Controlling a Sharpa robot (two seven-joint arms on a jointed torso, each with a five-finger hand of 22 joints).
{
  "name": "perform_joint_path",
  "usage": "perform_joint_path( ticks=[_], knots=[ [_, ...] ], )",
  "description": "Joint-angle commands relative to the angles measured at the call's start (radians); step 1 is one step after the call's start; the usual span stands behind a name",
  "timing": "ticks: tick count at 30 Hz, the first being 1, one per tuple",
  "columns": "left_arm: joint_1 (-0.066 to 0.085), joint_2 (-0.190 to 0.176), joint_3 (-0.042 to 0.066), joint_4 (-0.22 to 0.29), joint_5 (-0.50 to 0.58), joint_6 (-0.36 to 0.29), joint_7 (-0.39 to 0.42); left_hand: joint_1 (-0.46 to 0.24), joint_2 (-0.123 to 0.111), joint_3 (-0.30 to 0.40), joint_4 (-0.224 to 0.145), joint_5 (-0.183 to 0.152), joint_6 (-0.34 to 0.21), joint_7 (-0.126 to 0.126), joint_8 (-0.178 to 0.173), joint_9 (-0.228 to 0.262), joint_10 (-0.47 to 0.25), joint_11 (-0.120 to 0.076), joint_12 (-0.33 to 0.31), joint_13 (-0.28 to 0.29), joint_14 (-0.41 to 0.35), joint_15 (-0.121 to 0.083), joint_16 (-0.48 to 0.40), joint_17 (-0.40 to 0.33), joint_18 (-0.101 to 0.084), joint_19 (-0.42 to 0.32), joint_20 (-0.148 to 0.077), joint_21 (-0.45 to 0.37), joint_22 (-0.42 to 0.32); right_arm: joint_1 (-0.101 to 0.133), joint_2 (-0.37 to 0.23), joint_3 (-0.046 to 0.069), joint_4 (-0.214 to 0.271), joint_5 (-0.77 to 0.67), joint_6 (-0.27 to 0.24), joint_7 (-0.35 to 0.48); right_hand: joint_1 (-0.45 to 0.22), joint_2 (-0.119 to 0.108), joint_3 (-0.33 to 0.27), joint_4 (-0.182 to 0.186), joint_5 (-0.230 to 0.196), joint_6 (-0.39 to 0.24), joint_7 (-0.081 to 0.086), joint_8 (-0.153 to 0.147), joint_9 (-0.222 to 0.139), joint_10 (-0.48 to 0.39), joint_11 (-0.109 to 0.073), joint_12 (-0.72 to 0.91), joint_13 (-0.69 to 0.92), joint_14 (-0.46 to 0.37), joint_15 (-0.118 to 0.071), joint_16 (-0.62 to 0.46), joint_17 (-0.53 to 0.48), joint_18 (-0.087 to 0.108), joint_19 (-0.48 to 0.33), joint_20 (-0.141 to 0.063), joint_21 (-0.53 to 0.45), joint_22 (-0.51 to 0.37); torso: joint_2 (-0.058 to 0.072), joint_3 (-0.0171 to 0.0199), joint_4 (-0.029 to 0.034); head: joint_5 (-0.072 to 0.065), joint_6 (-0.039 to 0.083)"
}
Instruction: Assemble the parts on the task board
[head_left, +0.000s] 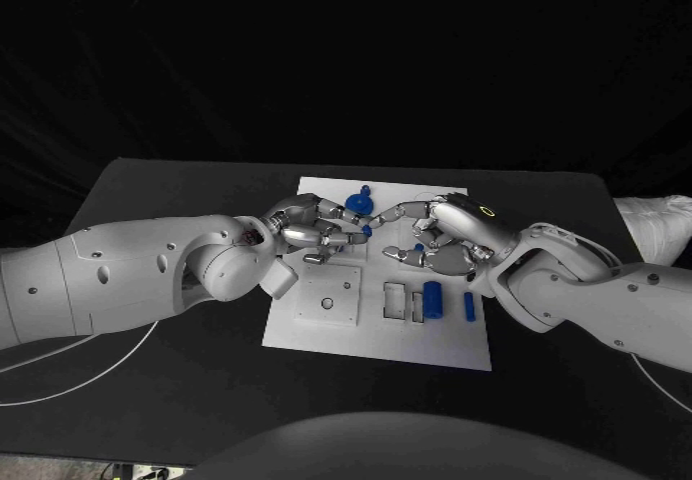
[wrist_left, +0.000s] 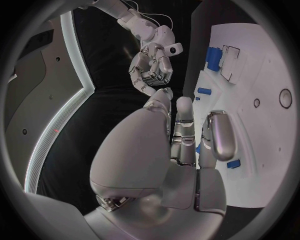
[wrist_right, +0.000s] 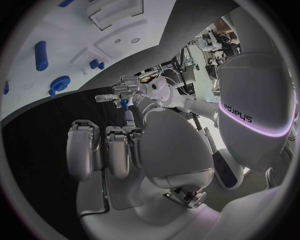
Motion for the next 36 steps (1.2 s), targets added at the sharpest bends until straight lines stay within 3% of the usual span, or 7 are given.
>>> perform_joint_path(
  ticks=[1, 14, 36],
  knots=[
    [0.0, 0.004, 0.0, 0.003, 0.006, 0.023, 0.001, -0.001, 0.011, -0.006, -0.002, 0.004, 0.0, 0.006, 0.004, 0.001, -0.001, 0.006, 0.005, -0.002, -0.007, 0.001, -0.002, 0.0, 0.007, -0.007, -0.001, -0.004, 0.182, -0.001, 0.002, 0.0, -0.002, -0.006, 0.022, 0.007, 0.002, -0.001, 0.006, -0.002, 0.004, 0.005, -0.001, -0.004, 0.001, 0.104, -0.002, 0.003, 0.263, 0.106, -0.004, 0.003, 0.263, -0.01, 0.005, 0.002, 0.001, 0.206, 0.0, -0.0004, 0.0002, 0.0, 0.0],
    [0.0, 0.008, 0.0, 0.002, 0.006, 0.026, 0.001, -0.001, 0.011, -0.006, -0.002, 0.004, 0.0, 0.006, 0.004, 0.001, -0.001, 0.006, 0.005, -0.002, -0.007, 0.001, -0.002, 0.0, 0.007, -0.007, -0.001, -0.004, 0.182, -0.001, 0.008, 0.0, 0.002, -0.007, 0.032, -0.004, 0.004, -0.001, 0.008, -0.003, 0.005, 0.009, 0.0, -0.005, 0.002, 0.104, -0.001, 0.003, 0.263, 0.106, -0.004, 0.003, 0.263, -0.01, 0.005, 0.002, 0.002, 0.207, 0.0, -0.0002, 0.0007, -0.004, 0.0],
    [-0.001, 0.014, 0.0, 0.002, 0.006, 0.036, -0.002, 0.006, 0.012, -0.011, -0.008, 0.008, -0.001, 0.006, 0.004, 0.003, -0.004, 0.006, 0.007, -0.004, -0.009, 0.001, -0.003, -0.003, 0.007, -0.007, -0.001, -0.005, 0.182, -0.002, 0.015, 0.0, -0.002, -0.013, 0.077, -0.058, 0.001, 0.0, 0.009, -0.002, 0.007, 0.021, 0.008, -0.01, 0.006, 0.104, 0.003, 0.003, 0.263, 0.106, -0.002, 0.003, 0.263, -0.009, 0.001, 0.003, -0.003, 0.205, 0.0, -0.0001, 0.0009, 0.001, 0.0]
  ],
)
